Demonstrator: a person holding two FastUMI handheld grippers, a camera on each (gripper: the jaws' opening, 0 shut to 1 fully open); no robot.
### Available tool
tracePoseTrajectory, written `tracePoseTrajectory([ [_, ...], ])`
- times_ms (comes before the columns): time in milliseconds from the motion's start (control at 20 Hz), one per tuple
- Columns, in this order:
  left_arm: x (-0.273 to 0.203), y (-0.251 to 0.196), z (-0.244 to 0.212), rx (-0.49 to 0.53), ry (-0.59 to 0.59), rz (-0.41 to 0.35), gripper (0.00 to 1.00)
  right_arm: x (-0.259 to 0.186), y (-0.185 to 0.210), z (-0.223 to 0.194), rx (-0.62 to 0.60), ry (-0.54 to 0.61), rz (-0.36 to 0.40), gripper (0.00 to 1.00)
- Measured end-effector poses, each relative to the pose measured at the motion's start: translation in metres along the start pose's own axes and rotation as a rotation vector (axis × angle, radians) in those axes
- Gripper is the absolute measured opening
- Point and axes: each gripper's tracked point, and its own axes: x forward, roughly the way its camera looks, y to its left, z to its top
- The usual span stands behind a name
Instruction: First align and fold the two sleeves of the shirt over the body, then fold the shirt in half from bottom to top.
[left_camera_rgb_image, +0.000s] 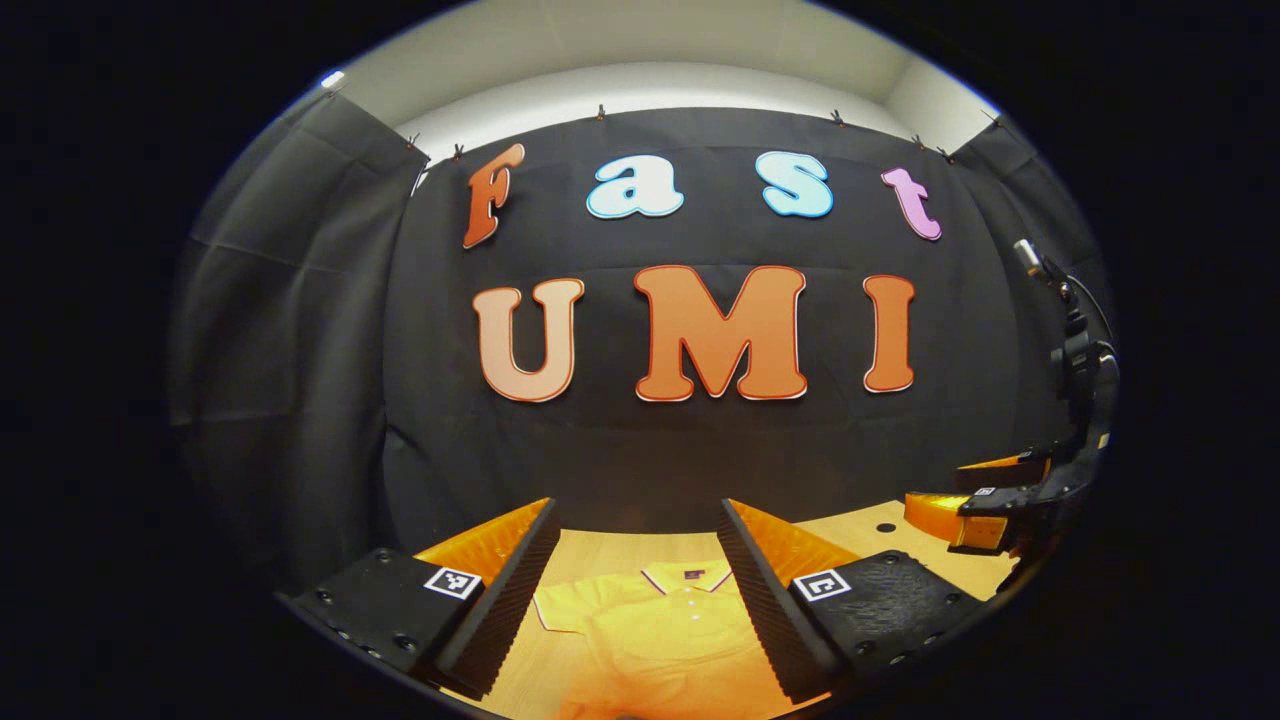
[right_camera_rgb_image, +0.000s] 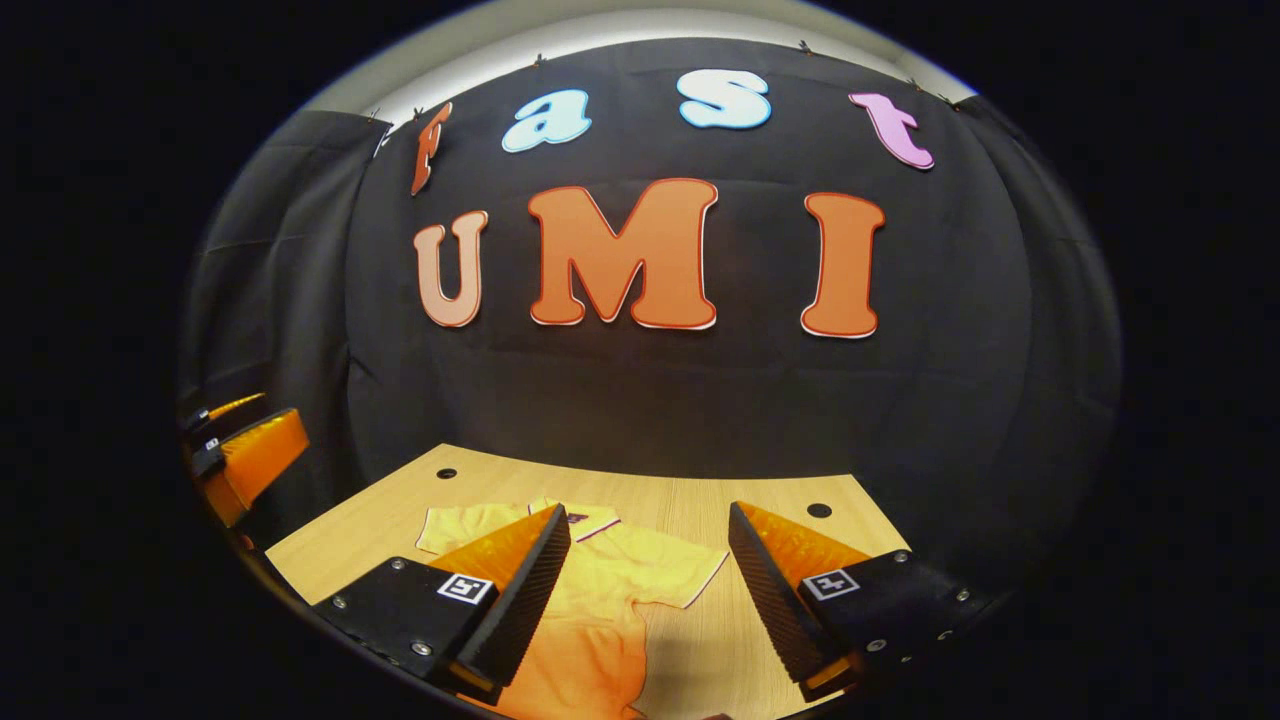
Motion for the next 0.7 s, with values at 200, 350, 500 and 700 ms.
tracePoseTrajectory([
  [200,-0.006,0.007,0.002,0.033,-0.011,0.014,0.97,0.034,-0.011,-0.021,-0.04,0.059,-0.016,0.96],
  [350,-0.011,0.022,0.005,0.059,-0.018,0.048,0.97,0.059,-0.019,-0.056,-0.06,0.175,-0.02,0.97],
  [500,-0.017,0.037,0.003,0.072,-0.011,0.085,0.97,0.076,-0.019,-0.07,-0.061,0.229,-0.013,0.97],
  [700,-0.026,0.062,0.0,0.103,0.002,0.154,0.97,0.102,-0.035,-0.116,-0.093,0.384,-0.033,0.97],
])
